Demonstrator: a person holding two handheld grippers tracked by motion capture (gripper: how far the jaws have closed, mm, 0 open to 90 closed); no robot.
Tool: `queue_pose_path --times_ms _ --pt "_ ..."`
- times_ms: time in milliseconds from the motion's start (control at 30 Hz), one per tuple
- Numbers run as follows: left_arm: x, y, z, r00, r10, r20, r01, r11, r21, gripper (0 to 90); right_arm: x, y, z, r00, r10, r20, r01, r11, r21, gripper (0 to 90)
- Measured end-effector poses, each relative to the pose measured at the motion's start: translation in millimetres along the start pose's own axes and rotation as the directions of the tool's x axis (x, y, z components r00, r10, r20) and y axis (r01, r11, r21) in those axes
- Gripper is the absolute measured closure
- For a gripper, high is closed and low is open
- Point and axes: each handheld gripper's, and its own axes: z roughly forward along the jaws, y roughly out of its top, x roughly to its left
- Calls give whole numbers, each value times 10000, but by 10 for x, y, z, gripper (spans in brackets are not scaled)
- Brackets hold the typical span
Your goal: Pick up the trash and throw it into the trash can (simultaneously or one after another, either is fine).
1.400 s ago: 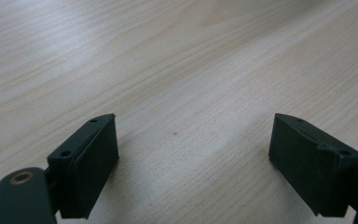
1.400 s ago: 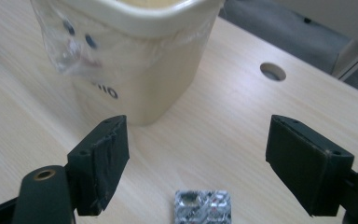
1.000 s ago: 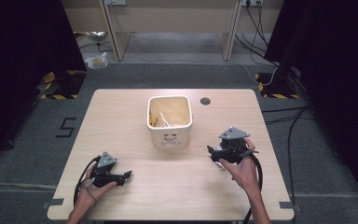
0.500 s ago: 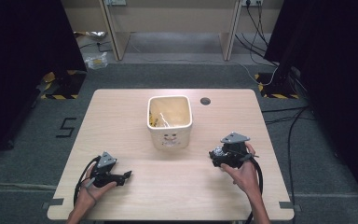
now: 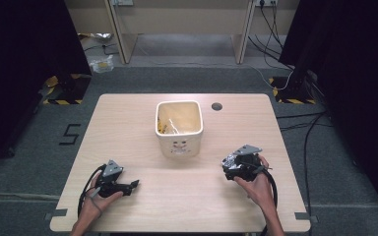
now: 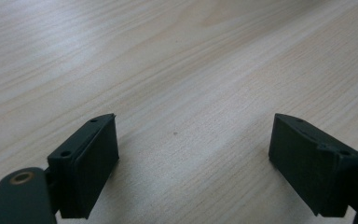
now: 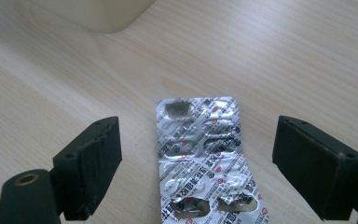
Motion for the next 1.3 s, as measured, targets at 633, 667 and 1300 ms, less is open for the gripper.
queue_pose_path --times_ms 633,667,1300 --pt "-1 0 1 10000 5 -9 -5 10000 -11 147 -31 -117 211 9997 164 191 -177 9975 687 166" --pt "-1 0 1 10000 10 -7 -10 10000 -7 147 -33 -125 221 9993 287 222 -302 9970 714 171" --pt "-1 0 0 10000 14 -3 -14 10000 5 146 -125 -173 245 9962 775 -397 -752 9956 560 343"
